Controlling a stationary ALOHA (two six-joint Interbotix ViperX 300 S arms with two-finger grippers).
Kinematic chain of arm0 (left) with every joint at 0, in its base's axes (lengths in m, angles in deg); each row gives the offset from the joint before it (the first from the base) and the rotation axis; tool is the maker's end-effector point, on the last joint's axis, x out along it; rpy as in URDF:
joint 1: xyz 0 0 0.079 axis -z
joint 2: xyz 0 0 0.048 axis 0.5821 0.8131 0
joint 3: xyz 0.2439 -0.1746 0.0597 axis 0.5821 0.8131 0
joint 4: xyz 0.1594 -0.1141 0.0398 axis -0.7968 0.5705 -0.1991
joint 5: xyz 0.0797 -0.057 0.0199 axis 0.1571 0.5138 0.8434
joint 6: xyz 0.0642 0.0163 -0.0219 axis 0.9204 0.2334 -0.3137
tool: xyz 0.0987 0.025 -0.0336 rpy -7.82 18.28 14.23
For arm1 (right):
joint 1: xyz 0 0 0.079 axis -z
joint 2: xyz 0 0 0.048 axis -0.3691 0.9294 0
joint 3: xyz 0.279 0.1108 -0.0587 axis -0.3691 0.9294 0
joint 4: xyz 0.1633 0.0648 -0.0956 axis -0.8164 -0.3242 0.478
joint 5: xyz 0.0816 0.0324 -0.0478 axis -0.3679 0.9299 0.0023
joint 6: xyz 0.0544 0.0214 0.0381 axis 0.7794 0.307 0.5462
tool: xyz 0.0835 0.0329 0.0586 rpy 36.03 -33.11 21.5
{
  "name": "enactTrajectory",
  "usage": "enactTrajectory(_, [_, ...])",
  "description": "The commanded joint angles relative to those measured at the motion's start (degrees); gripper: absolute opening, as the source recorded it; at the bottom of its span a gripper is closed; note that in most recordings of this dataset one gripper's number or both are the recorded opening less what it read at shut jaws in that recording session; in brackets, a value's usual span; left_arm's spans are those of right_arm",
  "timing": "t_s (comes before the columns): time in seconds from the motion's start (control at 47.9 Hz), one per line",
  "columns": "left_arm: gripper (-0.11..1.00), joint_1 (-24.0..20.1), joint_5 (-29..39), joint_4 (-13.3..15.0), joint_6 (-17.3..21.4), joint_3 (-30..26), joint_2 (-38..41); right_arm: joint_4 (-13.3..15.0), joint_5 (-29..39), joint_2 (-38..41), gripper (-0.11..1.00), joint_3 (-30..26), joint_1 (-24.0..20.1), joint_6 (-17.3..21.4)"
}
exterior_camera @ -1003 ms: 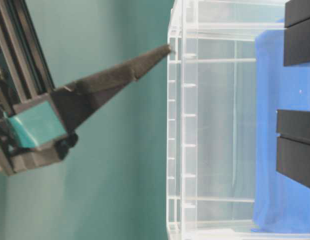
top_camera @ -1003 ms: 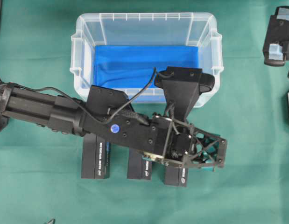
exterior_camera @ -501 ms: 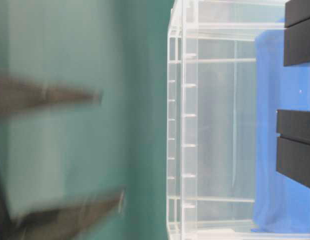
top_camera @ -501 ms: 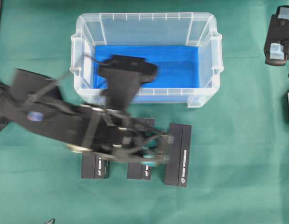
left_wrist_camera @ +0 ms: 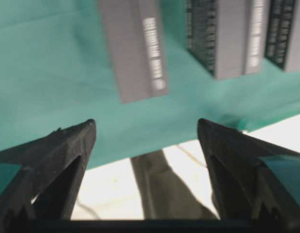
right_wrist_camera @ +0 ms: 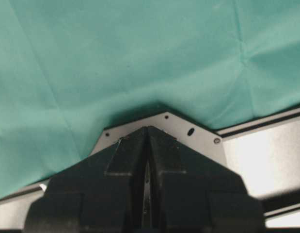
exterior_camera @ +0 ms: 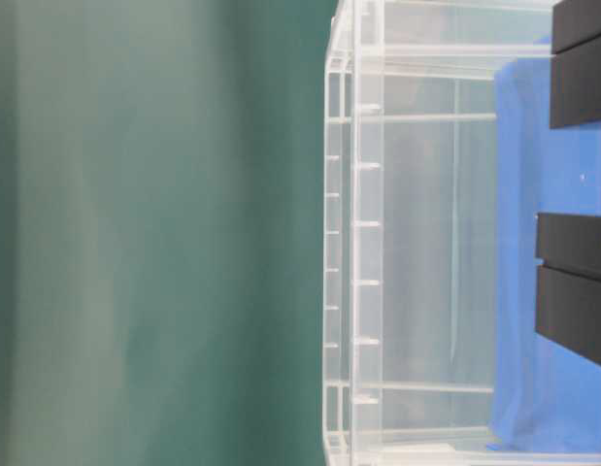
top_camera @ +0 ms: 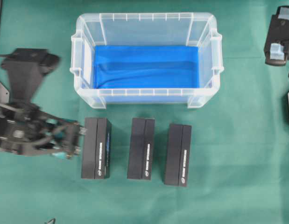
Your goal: Take the box out of the case with the left arm.
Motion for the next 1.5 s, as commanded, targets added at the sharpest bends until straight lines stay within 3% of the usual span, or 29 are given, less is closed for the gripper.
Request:
enactTrajectory(0.0, [0.84, 0.88, -0.88, -0.18, -0.44, 2.20, -3.78, 0.18, 0.09, -0.26, 0.01, -0.44, 0.00, 0.00])
enactTrajectory(0.355, [0.84, 0.97, 0.00, -0.35, -0.44, 5.01, -6.77, 0.18, -0.18, -0.26, 0.01, -0.44, 0.00, 0.00])
enactTrajectory(0.522, [0.84, -1.32, 0.09, -0.44, 0.44, 5.01, -6.86, 0.18, -0.18, -0.26, 0.01, -0.44, 0.00, 0.00])
enactTrajectory(1.128, [0.84, -22.24, 4.75, 0.00, 19.25, 7.65, -11.60, 0.18, -0.18, -0.26, 0.01, -0.44, 0.00, 0.00])
enactTrajectory(1.275, [0.84, -24.26, 4.92, 0.18, 21.80, 7.65, -11.69, 0.09, -0.18, -0.26, 0.01, -0.44, 0.00, 0.00])
enactTrajectory(1.483, [0.84, -24.96, 5.01, 0.18, 22.32, 7.91, -11.95, 0.18, 0.00, -0.26, 0.01, -0.44, 0.00, 0.00])
